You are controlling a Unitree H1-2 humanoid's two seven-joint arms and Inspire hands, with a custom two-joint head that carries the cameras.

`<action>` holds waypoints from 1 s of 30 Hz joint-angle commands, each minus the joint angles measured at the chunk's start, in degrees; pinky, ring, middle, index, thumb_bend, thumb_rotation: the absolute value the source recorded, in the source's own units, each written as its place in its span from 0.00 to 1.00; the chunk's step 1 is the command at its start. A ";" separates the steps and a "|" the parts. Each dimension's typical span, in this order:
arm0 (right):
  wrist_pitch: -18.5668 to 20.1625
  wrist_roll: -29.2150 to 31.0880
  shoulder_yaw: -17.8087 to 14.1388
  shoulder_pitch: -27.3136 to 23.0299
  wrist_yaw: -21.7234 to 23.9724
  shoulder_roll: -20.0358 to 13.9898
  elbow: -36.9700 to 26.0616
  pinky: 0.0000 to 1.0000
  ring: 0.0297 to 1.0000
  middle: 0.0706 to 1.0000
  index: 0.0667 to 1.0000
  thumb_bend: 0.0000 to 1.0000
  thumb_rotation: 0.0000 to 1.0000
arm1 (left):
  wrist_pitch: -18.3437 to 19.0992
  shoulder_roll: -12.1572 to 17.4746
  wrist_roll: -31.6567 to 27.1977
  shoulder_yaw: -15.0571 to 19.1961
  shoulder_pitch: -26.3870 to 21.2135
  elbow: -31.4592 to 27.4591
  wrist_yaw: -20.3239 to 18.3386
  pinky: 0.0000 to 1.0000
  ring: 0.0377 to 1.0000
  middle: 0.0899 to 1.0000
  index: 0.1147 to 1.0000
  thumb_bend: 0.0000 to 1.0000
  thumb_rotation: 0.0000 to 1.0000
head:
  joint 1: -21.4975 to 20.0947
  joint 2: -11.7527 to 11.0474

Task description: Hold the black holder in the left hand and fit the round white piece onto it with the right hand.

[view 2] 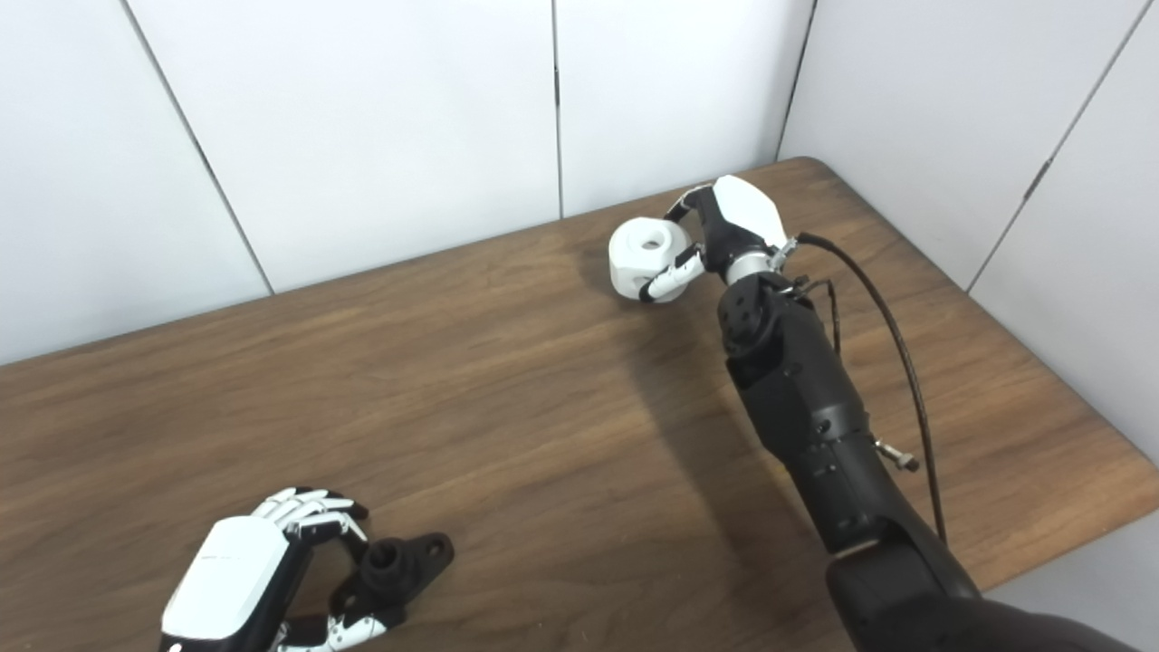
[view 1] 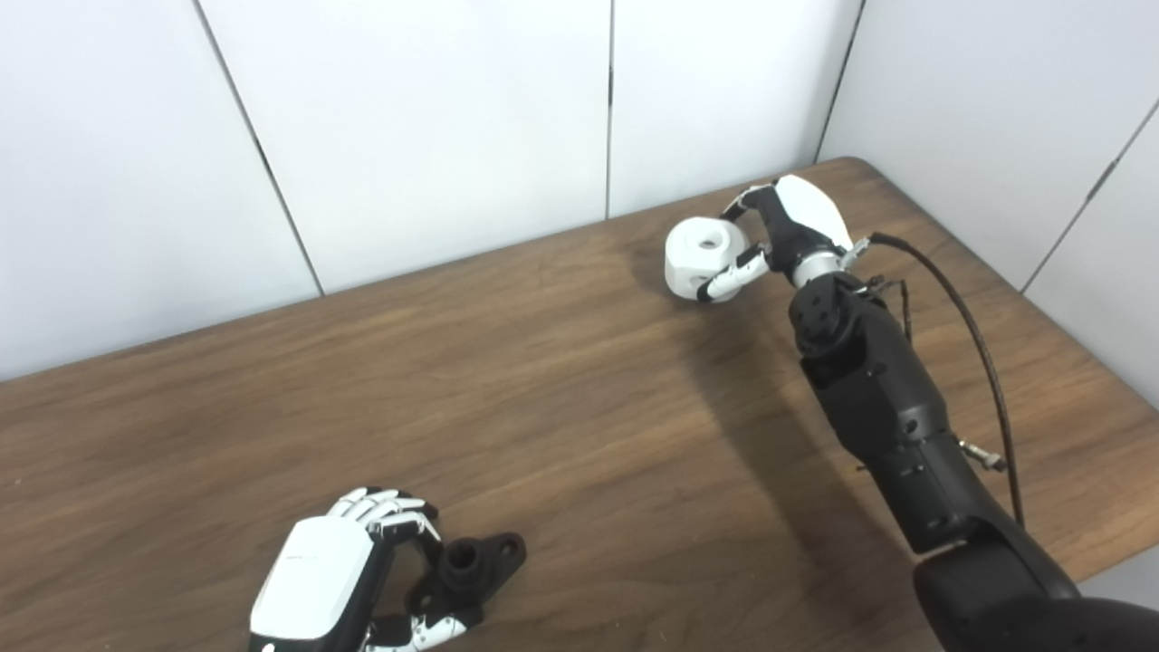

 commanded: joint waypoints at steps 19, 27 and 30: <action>0.48 2.42 3.64 0.74 4.37 -5.06 -13.81 1.00 0.96 0.85 0.45 0.52 0.14 | 2.10 0.05 2.53 -0.61 1.69 -0.17 -2.79 0.86 0.79 0.70 0.42 0.52 0.05 | 2.76 0.95; 0.54 -1.21 2.24 2.89 14.72 -2.86 -24.24 1.00 0.94 0.82 0.45 0.52 0.14 | 3.00 -1.10 3.36 -1.20 2.13 -0.18 -2.87 0.88 0.80 0.70 0.42 0.52 0.05 | 6.99 1.91; 0.53 -1.08 2.35 4.03 17.43 -2.38 -26.98 1.00 0.93 0.82 0.45 0.53 0.14 | 3.17 -1.68 4.05 -1.78 2.32 0.18 -2.03 0.88 0.80 0.70 0.42 0.52 0.05 | 9.38 2.37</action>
